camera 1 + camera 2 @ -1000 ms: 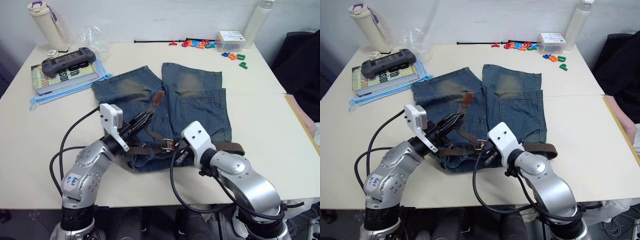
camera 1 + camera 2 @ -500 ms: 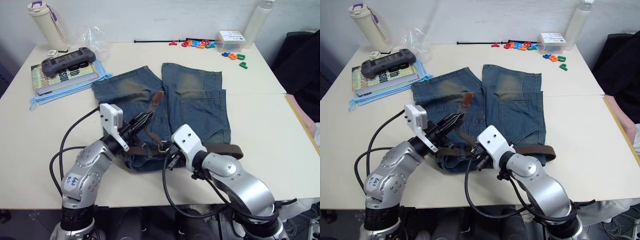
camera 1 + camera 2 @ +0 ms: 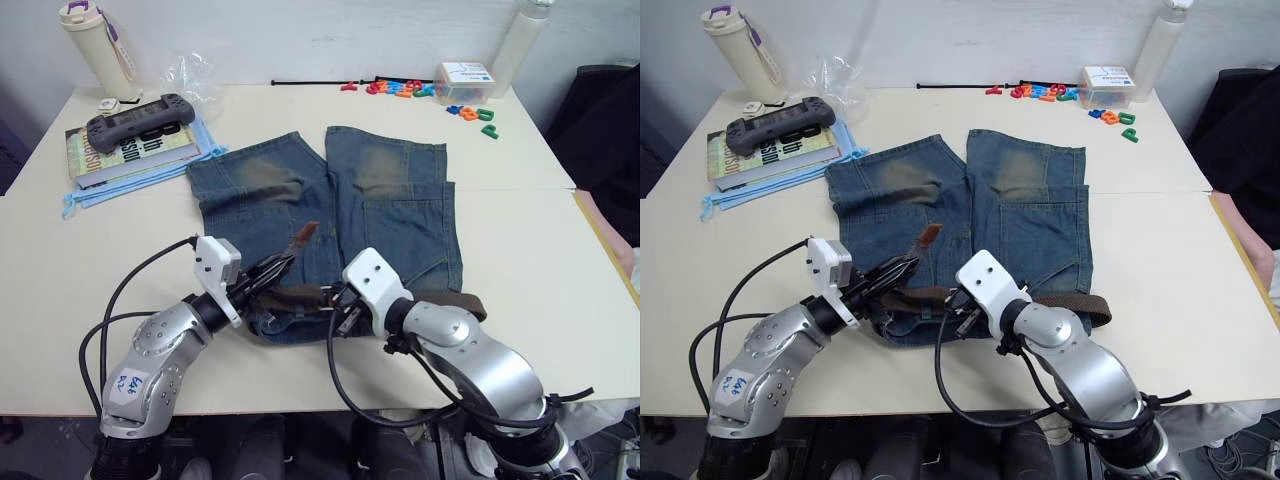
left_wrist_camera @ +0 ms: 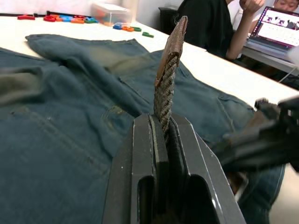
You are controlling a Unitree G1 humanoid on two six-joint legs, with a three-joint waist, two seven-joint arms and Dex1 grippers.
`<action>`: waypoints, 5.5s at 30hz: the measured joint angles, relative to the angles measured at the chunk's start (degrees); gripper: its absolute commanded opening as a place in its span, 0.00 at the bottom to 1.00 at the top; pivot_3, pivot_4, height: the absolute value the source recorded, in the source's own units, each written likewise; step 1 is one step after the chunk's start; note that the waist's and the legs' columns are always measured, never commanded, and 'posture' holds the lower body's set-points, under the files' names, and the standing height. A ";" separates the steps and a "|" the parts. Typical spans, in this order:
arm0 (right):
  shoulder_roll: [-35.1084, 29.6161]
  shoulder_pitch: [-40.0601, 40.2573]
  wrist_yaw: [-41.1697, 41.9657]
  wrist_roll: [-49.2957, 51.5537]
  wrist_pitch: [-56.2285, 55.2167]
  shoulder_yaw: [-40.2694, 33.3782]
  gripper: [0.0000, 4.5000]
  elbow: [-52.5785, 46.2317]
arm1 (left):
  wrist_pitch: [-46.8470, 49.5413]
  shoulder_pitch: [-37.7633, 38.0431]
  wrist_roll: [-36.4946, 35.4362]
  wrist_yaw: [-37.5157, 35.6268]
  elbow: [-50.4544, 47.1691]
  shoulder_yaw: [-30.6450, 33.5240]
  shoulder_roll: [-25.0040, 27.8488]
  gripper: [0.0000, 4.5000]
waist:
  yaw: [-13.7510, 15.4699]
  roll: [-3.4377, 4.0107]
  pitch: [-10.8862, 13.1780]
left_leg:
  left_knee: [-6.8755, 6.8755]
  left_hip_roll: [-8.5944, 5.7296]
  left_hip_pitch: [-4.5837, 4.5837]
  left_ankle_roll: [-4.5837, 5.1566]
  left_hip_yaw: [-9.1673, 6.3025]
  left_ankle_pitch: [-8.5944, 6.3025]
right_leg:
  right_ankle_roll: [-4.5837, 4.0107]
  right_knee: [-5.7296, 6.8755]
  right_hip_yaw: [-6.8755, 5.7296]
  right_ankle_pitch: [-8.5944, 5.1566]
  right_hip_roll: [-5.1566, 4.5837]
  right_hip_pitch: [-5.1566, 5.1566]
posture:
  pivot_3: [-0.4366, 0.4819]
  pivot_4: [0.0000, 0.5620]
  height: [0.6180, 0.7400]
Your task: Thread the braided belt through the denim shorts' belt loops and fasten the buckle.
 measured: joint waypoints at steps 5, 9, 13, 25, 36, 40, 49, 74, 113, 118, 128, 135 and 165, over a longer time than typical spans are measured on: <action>-1.55 1.88 1.85 1.85 -1.62 0.85 0.01 -1.76 | -0.34 -0.30 0.03 -0.03 0.00 -0.28 -0.05 0.00 | -0.08 0.00 0.00 | -0.02 0.00 0.01 0.02 0.02 0.01 | 0.00 -0.03 -0.03 0.00 0.01 0.01 | 0.48 0.27 0.72; -1.75 2.49 1.19 1.28 -4.11 2.54 0.01 0.55 | -0.37 -0.49 0.03 -0.01 0.00 -0.30 -0.04 0.00 | -0.16 0.00 0.00 | -0.01 0.00 0.04 0.03 0.03 0.02 | 0.00 0.04 -0.05 0.00 0.02 0.01 | 0.48 0.27 0.72; -1.72 2.55 0.58 0.82 -5.72 3.34 0.01 2.45 | -0.37 -0.53 0.02 0.14 0.00 -0.31 -0.04 0.00 | -0.12 0.00 0.00 | 0.00 0.00 0.02 0.03 0.03 0.03 | 0.00 0.03 -0.06 0.00 0.01 0.01 | 0.48 0.27 0.72; -1.52 2.57 -0.85 -0.31 -7.47 5.76 0.01 5.01 | -0.37 -0.57 0.02 0.29 0.00 -0.39 -0.05 0.00 | -0.15 0.00 0.00 | 0.01 0.00 0.05 0.03 0.03 0.04 | 0.00 0.06 -0.09 0.00 0.02 0.02 | 0.48 0.27 0.72; -0.47 -0.21 -1.18 -0.27 -3.14 6.18 0.01 6.50 | -0.60 -2.10 0.54 -0.27 -0.04 -1.89 0.20 0.00 | -0.13 -0.07 -0.05 | 0.03 0.00 0.09 0.03 0.03 0.05 | 0.00 0.14 -0.09 0.00 0.02 0.04 | 0.48 0.27 0.72; -0.54 -2.81 -1.19 -0.27 0.78 7.92 0.01 6.39 | -0.31 -4.63 0.86 -1.35 -0.07 -3.92 0.38 0.00 | -0.15 -0.17 -0.13 | 0.02 0.00 0.12 0.03 0.01 0.06 | 0.00 0.14 -0.07 0.00 0.02 0.05 | 0.48 0.27 0.72; -1.75 -5.61 -1.14 -0.28 3.85 10.21 0.01 5.96 | 6.67 -12.10 -0.36 -3.00 2.81 -5.74 1.62 0.00 | -0.17 -0.27 -0.20 | 0.02 0.00 0.14 0.03 0.02 0.07 | 0.00 0.15 -0.11 0.00 0.04 0.06 | 0.48 0.27 0.72; -8.83 -8.18 3.05 -0.39 1.09 13.19 0.01 6.66 | 13.64 -36.59 23.78 -1.22 20.41 -29.51 -5.18 0.00 | 1.29 -0.51 -0.35 | 0.09 -0.05 0.11 0.07 0.05 0.11 | 0.02 0.11 -0.14 0.01 0.02 0.12 | 0.48 0.27 0.72; -3.85 -6.50 2.69 1.04 1.12 11.79 0.01 2.55 | 4.44 -27.66 31.07 -3.98 19.73 -24.03 -9.02 0.00 | 1.00 -0.51 -0.67 | 0.12 -0.05 0.02 0.12 -0.03 0.12 | 0.07 0.13 -0.25 0.04 -0.05 0.07 | 0.48 0.27 0.72; -3.21 -6.45 3.29 4.35 0.08 11.48 0.01 1.40 | 4.28 -22.07 28.62 -3.83 12.60 -21.87 -5.44 0.00 | 0.99 -0.51 -0.66 | 0.13 -0.07 0.02 0.19 -0.01 0.09 | 0.07 0.12 -0.20 0.04 -0.11 0.08 | 0.48 0.27 0.72; -1.77 -5.91 3.30 9.25 -1.35 7.12 0.01 1.31 | -0.97 -16.36 25.60 2.02 8.68 -17.62 -4.52 0.00 | 1.18 -0.51 -0.66 | 0.12 -0.08 0.02 0.33 -0.02 0.00 | 0.07 0.11 -0.19 0.04 -0.12 0.08 | 0.48 0.27 0.72; -5.47 -1.51 4.76 14.27 -2.47 -2.20 0.01 -1.56 | -4.88 -10.50 21.16 2.09 7.85 -12.60 -3.20 0.00 | 1.00 -0.51 -0.66 | 0.11 -0.07 0.05 0.36 0.02 -0.03 | 0.07 0.09 -0.18 0.04 -0.11 0.09 | 0.48 0.27 0.72; -14.95 16.39 0.35 5.89 -17.01 -3.77 0.01 -5.11 | -4.24 1.91 8.51 -3.15 1.89 1.60 3.48 0.00 | 1.17 -0.45 -0.58 | 0.01 -0.09 0.06 0.26 0.02 -0.02 | 0.06 0.01 -0.11 0.03 -0.12 0.08 | 0.48 0.27 0.72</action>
